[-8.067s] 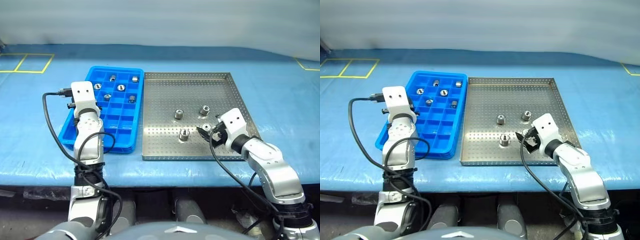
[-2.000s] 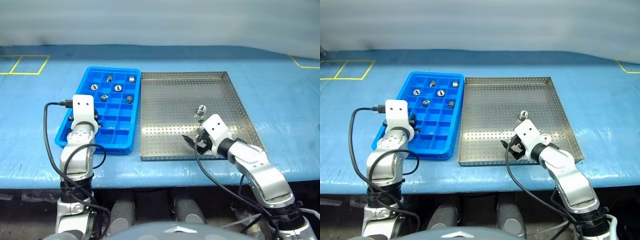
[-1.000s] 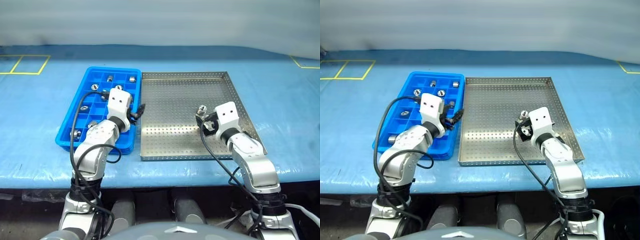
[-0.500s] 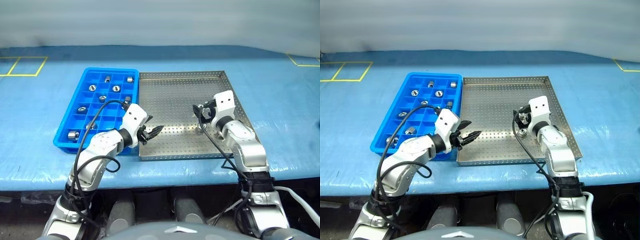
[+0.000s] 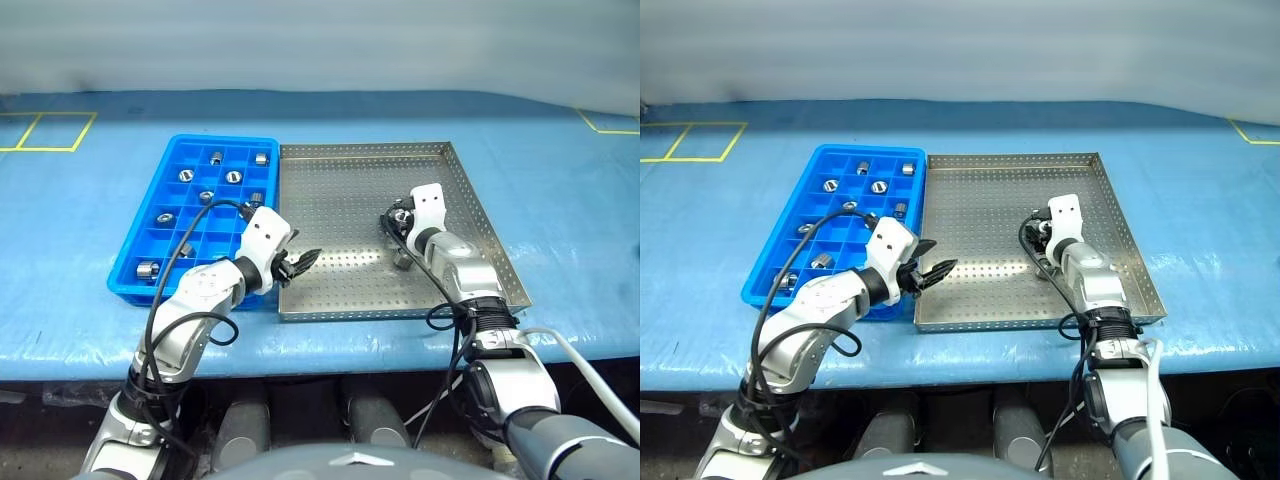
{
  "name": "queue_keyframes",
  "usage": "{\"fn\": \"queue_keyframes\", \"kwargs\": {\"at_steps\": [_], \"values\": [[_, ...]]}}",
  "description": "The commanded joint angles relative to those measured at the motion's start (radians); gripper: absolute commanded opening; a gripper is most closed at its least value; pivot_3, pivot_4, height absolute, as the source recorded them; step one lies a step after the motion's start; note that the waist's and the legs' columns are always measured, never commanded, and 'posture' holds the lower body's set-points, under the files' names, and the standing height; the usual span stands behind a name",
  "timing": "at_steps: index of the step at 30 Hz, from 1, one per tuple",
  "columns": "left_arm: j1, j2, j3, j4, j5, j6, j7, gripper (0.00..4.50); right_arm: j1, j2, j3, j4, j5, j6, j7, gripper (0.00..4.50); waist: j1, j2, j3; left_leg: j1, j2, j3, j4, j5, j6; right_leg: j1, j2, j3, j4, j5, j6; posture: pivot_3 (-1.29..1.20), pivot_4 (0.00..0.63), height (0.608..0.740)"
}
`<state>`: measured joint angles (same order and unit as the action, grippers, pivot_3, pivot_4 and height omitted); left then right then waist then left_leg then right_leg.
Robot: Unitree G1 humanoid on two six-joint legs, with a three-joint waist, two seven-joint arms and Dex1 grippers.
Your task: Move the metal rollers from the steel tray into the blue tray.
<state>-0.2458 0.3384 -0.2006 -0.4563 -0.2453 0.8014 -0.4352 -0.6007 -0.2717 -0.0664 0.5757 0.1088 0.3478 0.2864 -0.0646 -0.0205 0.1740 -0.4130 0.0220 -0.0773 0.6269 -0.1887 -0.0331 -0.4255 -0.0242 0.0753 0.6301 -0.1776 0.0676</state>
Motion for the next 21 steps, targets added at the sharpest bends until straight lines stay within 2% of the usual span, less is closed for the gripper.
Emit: {"fn": "queue_keyframes", "kwargs": {"at_steps": [1,2,8,12,17,21], "values": [[0.008,0.006,0.029,-0.040,-0.004,-0.011,0.011,2.91,-0.015,-0.003,0.005,-0.073,-0.011,-0.023,-0.002,1.90,0.000,0.000,0.000,0.000,0.000,0.000,0.000,0.000,0.000,0.000,0.000,0.000,0.000,0.000,0.000,0.05,0.150,0.740],[0.008,0.007,0.031,-0.039,-0.005,-0.012,0.011,2.91,-0.013,-0.002,0.009,-0.088,-0.016,-0.021,-0.006,1.71,-0.001,0.000,0.000,0.000,0.000,0.000,0.000,0.000,0.000,0.000,0.000,0.000,0.000,0.000,0.000,0.05,0.150,0.740],[0.012,0.008,0.086,-0.028,-0.003,-0.018,0.041,2.91,-0.015,0.024,0.057,-0.262,-0.029,0.016,0.005,1.72,-0.001,0.001,0.000,0.000,0.000,0.000,0.000,0.000,0.000,-0.001,0.000,0.000,0.000,0.000,0.000,0.06,0.150,0.740],[0.049,0.034,0.184,-0.078,0.005,0.007,0.088,2.91,-0.070,0.065,0.159,-0.362,-0.061,0.064,0.034,1.72,-0.003,0.001,0.001,0.000,0.001,0.000,-0.001,0.000,0.000,-0.001,0.000,0.000,0.001,0.000,0.000,0.11,0.150,0.740],[0.095,0.033,0.324,-0.161,0.003,0.085,0.181,2.91,-0.146,0.147,0.252,-0.321,-0.064,0.100,0.099,1.72,0.016,0.001,0.001,0.000,0.001,-0.001,-0.002,0.000,0.000,-0.002,0.001,-0.001,0.002,-0.001,-0.001,0.19,0.150,0.740],[0.136,0.044,0.388,-0.245,-0.031,0.173,0.190,2.91,-0.183,0.210,0.255,-0.257,-0.001,0.083,0.201,1.72,0.054,0.001,0.001,0.000,0.001,-0.002,-0.003,0.000,0.000,-0.002,0.001,-0.003,0.001,-0.001,-0.002,0.25,0.150,0.740]]}}
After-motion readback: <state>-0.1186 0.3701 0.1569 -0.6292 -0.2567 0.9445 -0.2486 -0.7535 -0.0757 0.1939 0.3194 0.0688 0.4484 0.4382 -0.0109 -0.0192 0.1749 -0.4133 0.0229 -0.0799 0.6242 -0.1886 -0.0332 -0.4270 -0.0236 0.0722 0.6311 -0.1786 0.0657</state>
